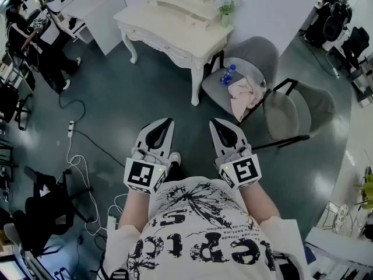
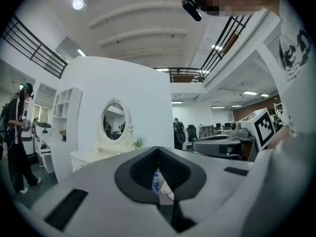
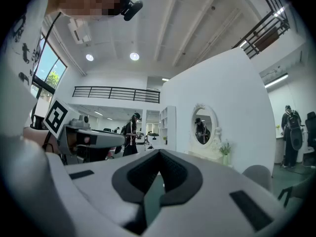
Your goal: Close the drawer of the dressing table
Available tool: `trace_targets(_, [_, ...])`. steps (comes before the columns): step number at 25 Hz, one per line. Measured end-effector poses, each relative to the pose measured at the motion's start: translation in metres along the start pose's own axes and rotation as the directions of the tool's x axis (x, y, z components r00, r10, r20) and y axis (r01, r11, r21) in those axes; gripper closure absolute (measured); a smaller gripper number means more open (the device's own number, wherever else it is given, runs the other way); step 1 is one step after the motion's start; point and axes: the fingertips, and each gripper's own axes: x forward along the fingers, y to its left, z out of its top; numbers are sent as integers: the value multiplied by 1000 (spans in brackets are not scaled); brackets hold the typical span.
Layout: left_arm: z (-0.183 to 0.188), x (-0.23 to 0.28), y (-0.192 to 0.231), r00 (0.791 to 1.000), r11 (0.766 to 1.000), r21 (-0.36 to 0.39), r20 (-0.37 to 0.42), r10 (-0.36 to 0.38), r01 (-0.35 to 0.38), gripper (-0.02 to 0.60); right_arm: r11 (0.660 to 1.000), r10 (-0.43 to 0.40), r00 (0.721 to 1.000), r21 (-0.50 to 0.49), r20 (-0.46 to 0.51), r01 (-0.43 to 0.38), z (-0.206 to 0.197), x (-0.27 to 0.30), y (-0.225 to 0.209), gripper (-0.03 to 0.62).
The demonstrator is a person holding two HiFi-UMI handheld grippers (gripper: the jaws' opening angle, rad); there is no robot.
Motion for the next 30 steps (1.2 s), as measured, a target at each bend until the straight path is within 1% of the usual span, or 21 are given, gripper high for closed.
trace_targets(7, [5,6,1,1000,1000,2,7,-19,19,563,1000,-1,1000,21,11,1,4,6,-6,579])
trace_targets(9, [3,8,4,1000,1000,-6,3,-21,21,563,1000,-5,1000,30,11,5,5,6,-7,579])
trace_targets(12, [-2,11,8,1000,999,-27,-10,-24,24,563,998,10,1000,58,-4,-10,-2,10,-7,579])
trace_targets(15, [-9,18,13,999,998,-46,-23,-31,30,563,995,-8,1000,95,-15,10,-8,16,-13,579])
trace_targets(19, [-17,33,28,999,998,-57,-34,-42,40,563,995,-31,998,89,-50,36,-19,35,-23,579])
trace_targets(24, [-17,58,68,999,997,-68,-25,-43,41,563,995,-61,995,73,-75,66,-23,78,-36,579])
trace_targets(30, [-14,84,144,999,997,-64,-9,-35,34,563,993,-100,991,58,-85,105,-22,155,-45,577])
